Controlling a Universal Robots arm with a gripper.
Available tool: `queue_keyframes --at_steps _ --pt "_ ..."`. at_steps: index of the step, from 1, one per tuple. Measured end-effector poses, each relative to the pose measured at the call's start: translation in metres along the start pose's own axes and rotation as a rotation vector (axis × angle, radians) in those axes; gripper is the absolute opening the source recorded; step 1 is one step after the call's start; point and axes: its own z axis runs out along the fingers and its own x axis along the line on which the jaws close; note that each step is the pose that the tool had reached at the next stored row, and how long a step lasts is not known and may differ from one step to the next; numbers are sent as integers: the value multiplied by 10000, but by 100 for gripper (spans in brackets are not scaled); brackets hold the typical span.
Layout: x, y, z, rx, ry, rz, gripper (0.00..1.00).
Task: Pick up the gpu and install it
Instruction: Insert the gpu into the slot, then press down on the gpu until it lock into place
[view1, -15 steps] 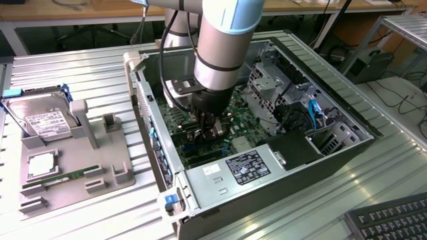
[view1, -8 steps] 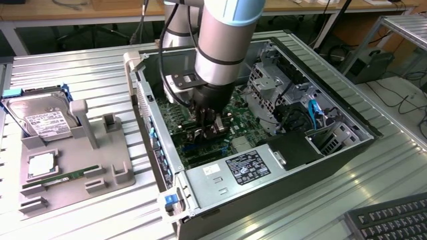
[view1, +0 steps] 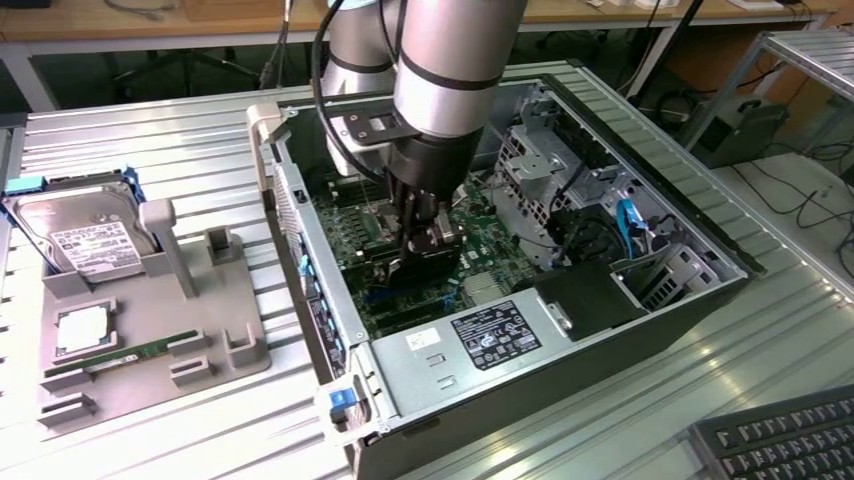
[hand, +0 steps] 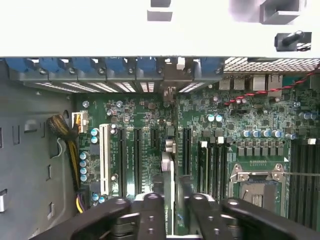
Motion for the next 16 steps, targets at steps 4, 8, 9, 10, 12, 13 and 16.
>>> queue_keyframes --at_steps 4,8,9,10,12,13,16 --pt "0 0 -1 0 1 0 14" --pt "0 0 -1 0 1 0 11" --pt "0 0 -1 -1 2 0 11" --pt "0 0 -1 -1 1 0 11" --pt "0 0 -1 0 1 0 11" --pt "0 0 -1 -1 2 0 11" --pt "0 0 0 -1 2 1 11"
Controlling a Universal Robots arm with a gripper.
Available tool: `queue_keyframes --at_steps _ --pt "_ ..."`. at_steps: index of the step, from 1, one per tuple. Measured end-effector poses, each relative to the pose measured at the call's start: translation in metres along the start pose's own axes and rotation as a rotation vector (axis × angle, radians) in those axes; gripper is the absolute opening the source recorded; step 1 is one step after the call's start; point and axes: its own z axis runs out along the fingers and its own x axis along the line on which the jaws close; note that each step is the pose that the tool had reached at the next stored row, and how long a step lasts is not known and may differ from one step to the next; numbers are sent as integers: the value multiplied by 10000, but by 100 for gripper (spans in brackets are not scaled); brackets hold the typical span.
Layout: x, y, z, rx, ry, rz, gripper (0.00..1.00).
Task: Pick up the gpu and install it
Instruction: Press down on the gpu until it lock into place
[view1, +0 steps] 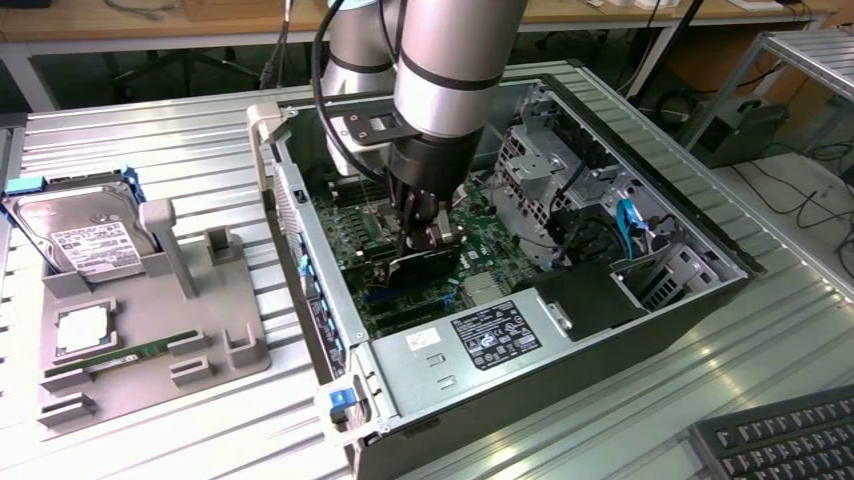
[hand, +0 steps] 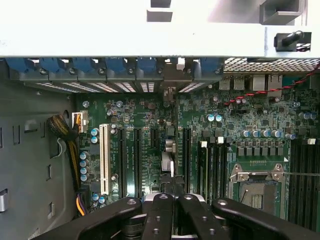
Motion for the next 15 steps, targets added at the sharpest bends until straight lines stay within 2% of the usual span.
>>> queue_keyframes --at_steps 1,7,15 --pt "0 0 0 0 0 -1 11" --pt "-52 91 45 109 -2 -3 11" --pt "-52 99 196 110 7 -4 11"
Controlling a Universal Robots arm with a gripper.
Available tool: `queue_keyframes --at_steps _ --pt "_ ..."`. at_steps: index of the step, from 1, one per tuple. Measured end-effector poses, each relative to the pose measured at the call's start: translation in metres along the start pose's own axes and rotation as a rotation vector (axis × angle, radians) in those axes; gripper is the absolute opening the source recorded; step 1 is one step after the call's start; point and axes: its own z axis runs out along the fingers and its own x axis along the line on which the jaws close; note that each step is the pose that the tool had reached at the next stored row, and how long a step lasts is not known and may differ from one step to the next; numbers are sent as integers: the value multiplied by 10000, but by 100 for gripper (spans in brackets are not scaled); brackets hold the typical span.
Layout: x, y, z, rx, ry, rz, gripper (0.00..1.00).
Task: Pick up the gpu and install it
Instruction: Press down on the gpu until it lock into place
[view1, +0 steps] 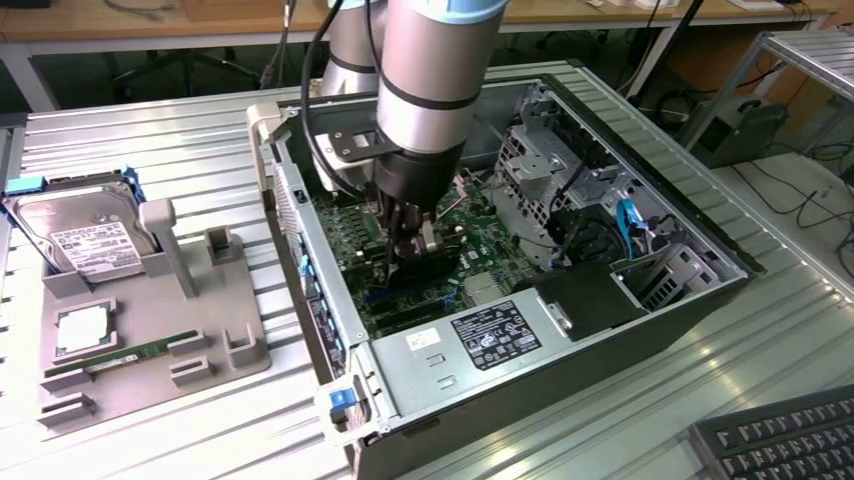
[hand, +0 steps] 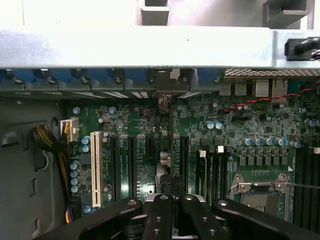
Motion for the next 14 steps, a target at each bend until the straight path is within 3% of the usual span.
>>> queue_keyframes --at_steps 3,5,9,14 --pt "4 0 68 -3 2 2 11" --pt "-1 -4 10 9 -35 0 11" --pt "-3 -6 -165 -12 -7 2 11" --pt "-3 -7 -165 -11 -8 1 11"
